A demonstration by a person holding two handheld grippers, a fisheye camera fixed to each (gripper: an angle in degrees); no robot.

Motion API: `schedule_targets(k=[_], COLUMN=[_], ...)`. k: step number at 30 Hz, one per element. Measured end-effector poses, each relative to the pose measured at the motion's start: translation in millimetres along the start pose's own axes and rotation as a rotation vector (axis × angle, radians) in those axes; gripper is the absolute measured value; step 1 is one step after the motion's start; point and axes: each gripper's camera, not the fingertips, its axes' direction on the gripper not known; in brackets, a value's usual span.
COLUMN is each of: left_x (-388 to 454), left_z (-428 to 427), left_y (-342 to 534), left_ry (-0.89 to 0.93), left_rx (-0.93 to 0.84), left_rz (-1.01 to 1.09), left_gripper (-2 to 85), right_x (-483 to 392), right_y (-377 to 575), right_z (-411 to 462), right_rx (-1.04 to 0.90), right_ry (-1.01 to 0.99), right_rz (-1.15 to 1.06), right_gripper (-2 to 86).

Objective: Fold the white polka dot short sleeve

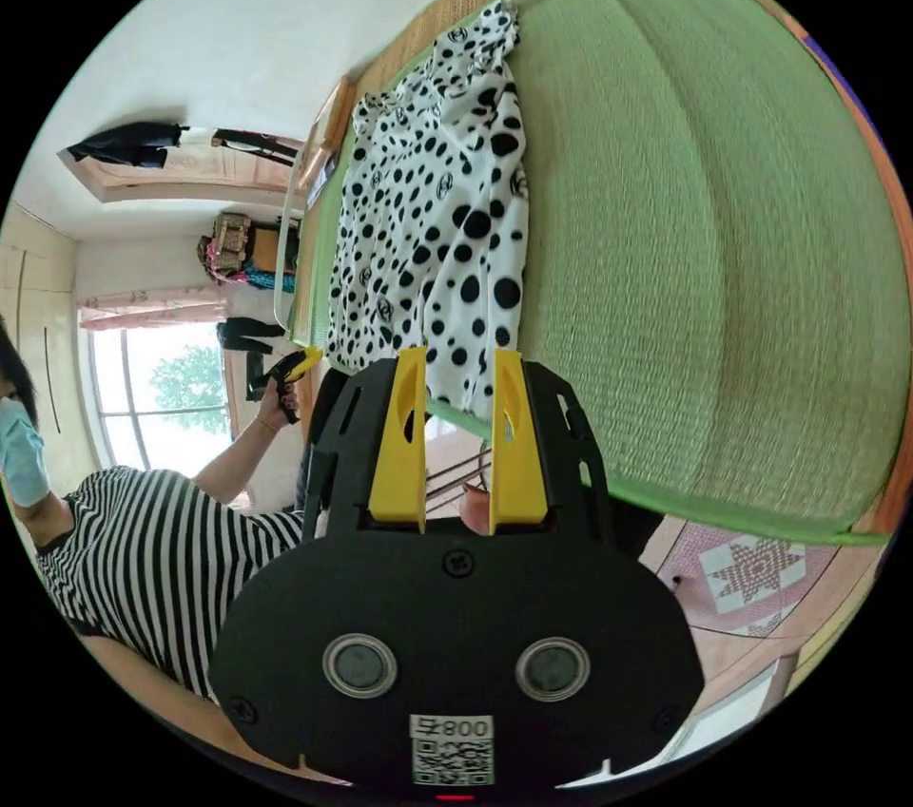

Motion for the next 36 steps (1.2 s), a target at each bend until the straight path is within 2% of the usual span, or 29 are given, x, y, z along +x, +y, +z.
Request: schedule_targets(k=[2,9,17,23,30,34,36], left_x=[-7,-34,-74,-84,-85,-79,-73], left_z=[-4,-24,-45,-50,-48,-35,-27], left_y=[-3,-3,11,18,27,34,37], left_ry=[0.01,0.038,0.061,0.079,0.085,0.088,0.084], left_rx=[-0.01,0.006,0.024,0.03,0.03,0.015,0.005], left_rz=[0.015,0.013,-0.034,-0.027,-0.003,0.011,0.027], left_gripper=[8.6,8.6,8.3,8.2,8.4,8.7,8.9], right_x=[-13,-54,-52,-36,-27,26,63], right_y=[12,21,38,56,95,118,131], right_z=[10,65,87,70,-34,-59,-58], right_rx=[0.01,-0.076,-0.115,-0.109,0.149,0.204,0.21], right_ry=[0.044,0.401,0.498,0.374,-0.032,-0.065,-0.165], right_rz=[-0.02,-0.103,-0.103,-0.067,-0.084,0.034,0.127], right_gripper=[10.7,8.4,2.4,0.7,0.4,0.3,0.3])
